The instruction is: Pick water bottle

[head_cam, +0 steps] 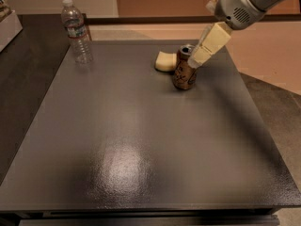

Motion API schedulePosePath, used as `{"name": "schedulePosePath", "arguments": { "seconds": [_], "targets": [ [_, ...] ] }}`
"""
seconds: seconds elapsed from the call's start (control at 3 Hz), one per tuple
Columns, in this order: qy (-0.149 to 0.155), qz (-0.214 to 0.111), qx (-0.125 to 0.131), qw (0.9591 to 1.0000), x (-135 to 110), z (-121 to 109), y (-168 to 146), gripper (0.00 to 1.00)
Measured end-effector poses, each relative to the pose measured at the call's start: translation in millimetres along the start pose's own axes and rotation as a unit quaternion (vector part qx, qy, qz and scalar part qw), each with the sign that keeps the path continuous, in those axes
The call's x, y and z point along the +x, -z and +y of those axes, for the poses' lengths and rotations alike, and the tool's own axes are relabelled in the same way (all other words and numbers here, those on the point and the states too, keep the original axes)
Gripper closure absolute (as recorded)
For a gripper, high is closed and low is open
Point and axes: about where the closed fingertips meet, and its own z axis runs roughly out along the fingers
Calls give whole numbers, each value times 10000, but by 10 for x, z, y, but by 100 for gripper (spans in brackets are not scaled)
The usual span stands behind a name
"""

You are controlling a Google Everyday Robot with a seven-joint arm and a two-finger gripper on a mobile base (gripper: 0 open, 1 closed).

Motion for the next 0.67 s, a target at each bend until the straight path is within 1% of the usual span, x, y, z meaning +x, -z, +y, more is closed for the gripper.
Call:
{"name": "schedulePosePath", "arguments": {
  "seconds": [0.33, 0.67],
  "targets": [
    [-58, -388, -111, 9992, -384, -140, -343, 0],
    [-164, -667, -194, 9974, -801, -198, -685, 0]
  ]
}}
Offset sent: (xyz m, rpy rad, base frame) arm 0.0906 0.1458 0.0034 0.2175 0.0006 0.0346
